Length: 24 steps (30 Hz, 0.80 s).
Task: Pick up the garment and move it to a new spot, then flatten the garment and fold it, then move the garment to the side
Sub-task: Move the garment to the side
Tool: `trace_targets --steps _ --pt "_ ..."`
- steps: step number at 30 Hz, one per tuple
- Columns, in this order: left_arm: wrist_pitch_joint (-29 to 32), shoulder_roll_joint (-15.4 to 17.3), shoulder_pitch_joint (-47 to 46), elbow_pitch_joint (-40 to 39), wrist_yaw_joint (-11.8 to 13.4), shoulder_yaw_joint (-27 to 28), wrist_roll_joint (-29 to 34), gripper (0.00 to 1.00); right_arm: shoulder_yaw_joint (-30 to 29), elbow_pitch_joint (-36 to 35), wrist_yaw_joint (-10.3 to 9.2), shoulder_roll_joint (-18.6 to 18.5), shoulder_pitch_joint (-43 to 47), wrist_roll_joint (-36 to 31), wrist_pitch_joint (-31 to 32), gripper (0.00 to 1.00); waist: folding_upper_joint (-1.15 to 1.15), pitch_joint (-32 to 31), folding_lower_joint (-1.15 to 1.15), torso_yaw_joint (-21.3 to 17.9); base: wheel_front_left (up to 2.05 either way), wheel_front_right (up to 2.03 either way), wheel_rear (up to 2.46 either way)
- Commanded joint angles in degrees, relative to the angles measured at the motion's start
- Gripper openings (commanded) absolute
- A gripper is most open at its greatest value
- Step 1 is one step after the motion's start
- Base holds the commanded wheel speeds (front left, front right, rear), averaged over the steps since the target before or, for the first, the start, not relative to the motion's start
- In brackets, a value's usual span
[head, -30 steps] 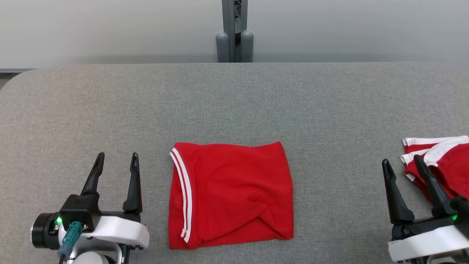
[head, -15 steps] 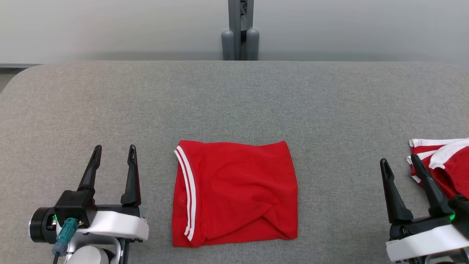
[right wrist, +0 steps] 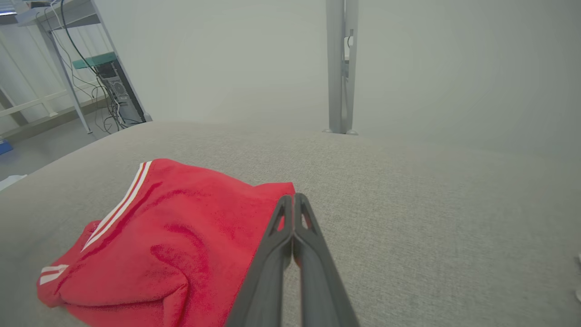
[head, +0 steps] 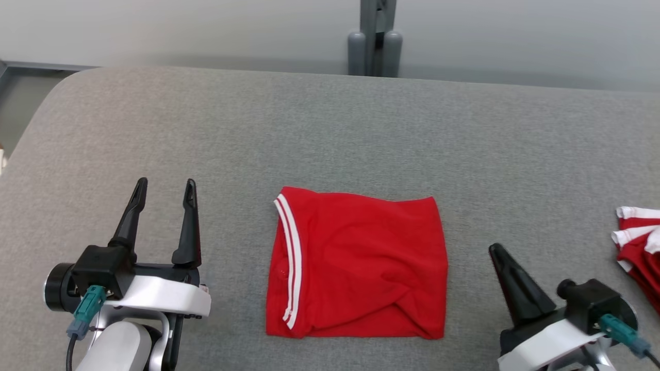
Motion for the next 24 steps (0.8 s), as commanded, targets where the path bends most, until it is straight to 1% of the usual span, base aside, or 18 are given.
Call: trace_targets --steps 1,7,11,19,24 --pt "-0.2 -0.5 -0.9 0.3 -1.0 0.7 1.0 1.0 1.4 2.4 0.01 -0.7 -1.3 0.6 -1.2 0.0 0.0 0.5 0.0 1.4 0.0 0.0 0.0" --pt "-0.2 -2.6 -1.8 0.9 -4.3 2.5 3.4 1.0 8.8 12.6 0.01 -1.7 -6.4 3.0 -5.2 0.0 0.0 1.6 0.0 3.9 0.0 0.0 0.0" --pt "-0.2 -4.0 -2.0 1.6 -6.0 3.2 4.9 1.0 14.4 18.1 0.01 -1.6 -10.2 5.2 -6.8 0.0 0.0 2.1 0.0 5.0 0.0 0.0 0.0" --pt "-0.2 -6.2 -2.1 3.1 -8.3 5.1 6.9 1.0 24.2 25.4 0.01 -0.9 -14.9 10.5 -7.6 0.0 0.0 2.7 0.0 5.9 0.0 0.0 0.0" --pt "-0.2 -7.2 -1.9 3.8 -9.3 6.2 8.1 1.0 28.6 25.9 0.01 -0.7 -15.1 13.8 -7.6 0.0 0.0 2.7 0.0 6.0 0.0 0.0 0.0"
